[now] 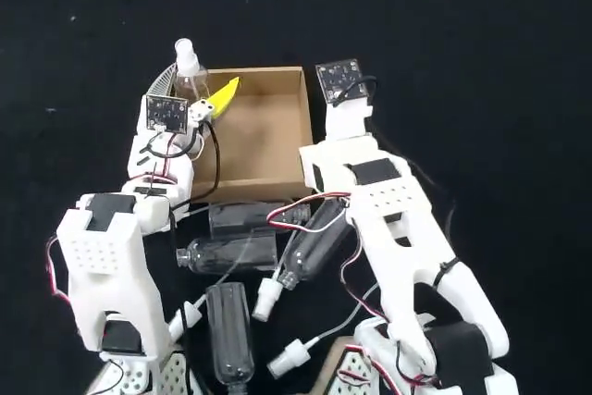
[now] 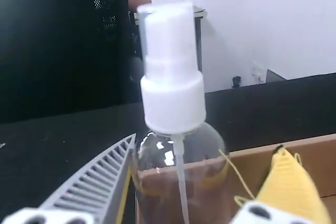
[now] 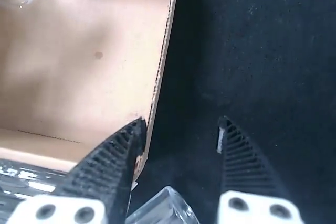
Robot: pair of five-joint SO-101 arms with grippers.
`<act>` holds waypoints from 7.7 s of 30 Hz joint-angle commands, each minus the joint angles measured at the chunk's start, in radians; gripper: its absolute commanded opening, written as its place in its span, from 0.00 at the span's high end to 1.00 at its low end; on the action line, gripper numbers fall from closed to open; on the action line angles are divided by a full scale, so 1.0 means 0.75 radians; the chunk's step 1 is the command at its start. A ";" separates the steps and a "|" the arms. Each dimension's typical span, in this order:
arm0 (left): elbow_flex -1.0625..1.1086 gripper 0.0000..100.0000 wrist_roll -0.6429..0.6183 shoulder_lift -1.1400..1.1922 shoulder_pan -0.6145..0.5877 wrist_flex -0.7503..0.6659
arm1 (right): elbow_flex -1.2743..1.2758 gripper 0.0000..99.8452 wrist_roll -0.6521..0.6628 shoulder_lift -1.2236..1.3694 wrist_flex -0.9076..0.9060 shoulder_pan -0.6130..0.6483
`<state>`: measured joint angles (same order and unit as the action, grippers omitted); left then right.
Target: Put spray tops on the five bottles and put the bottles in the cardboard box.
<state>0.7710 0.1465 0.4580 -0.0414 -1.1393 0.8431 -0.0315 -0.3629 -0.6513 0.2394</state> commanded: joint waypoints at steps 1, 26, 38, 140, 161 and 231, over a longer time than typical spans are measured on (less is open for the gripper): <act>-0.019 0.72 0.012 -0.033 -0.021 -0.029 | -0.013 0.80 -0.008 -0.064 0.035 0.008; -0.021 0.72 0.012 -0.033 -0.024 -0.029 | -0.013 0.80 -0.006 -0.064 0.035 0.006; 0.103 0.72 0.010 -0.262 -0.013 -0.018 | -0.013 0.80 -0.006 -0.064 0.035 0.006; 0.079 0.72 0.119 -1.759 0.566 3.576 | -0.087 0.80 -0.014 -0.064 0.037 -0.428; 0.494 0.73 -0.552 -1.770 0.588 3.236 | -0.116 0.80 -0.016 -0.064 0.037 -0.483; 0.545 0.79 -0.544 -1.757 0.885 3.173 | -0.116 0.80 -0.014 -0.064 0.039 -0.489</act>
<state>1.1638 -0.2616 -0.8631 0.5861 1.2712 0.8170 -0.0391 -0.3690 -0.6513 -0.1074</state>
